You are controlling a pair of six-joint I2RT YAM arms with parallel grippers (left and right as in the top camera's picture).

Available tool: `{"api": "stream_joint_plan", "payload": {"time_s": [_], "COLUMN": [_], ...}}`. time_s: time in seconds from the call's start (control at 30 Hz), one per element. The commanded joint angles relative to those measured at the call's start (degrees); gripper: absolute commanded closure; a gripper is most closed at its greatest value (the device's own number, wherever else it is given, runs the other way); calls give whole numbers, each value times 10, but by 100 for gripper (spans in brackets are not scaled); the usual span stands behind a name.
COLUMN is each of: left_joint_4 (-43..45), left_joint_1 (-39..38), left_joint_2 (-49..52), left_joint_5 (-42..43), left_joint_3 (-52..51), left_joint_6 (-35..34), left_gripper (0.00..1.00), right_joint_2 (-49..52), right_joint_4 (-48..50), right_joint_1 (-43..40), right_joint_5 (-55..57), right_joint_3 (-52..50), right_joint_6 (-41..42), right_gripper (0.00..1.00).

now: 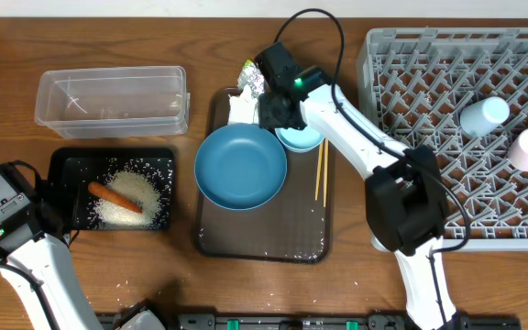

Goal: Sort waste into correct bins and load items into the dishwasher rack
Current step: 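Grasp the small light-blue bowl on the tray with the right gripper, then carry the light-blue bowl into the dish rack and release it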

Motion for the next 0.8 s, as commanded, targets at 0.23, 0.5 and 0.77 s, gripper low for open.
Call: {"api": "stream_joint_plan", "payload": {"time_s": [0.23,0.5,0.77], "left_joint_4": [-1,-2,-1], "left_joint_1": [2,2,2], "left_joint_2": [2,2,2], "left_joint_5": [-3,-3,-3], "left_joint_3": [12,12,12], "left_joint_6": [1,1,1], "left_gripper": [2,2,2], "right_joint_2": [36,-21,-153], "right_joint_4": [5,1,1], "right_joint_1": [3,-11,-63], "right_joint_5": [17,2,2], "right_joint_3": [1,20,29], "right_joint_6": [25,11,-16], "right_gripper": [71,90,99]}}
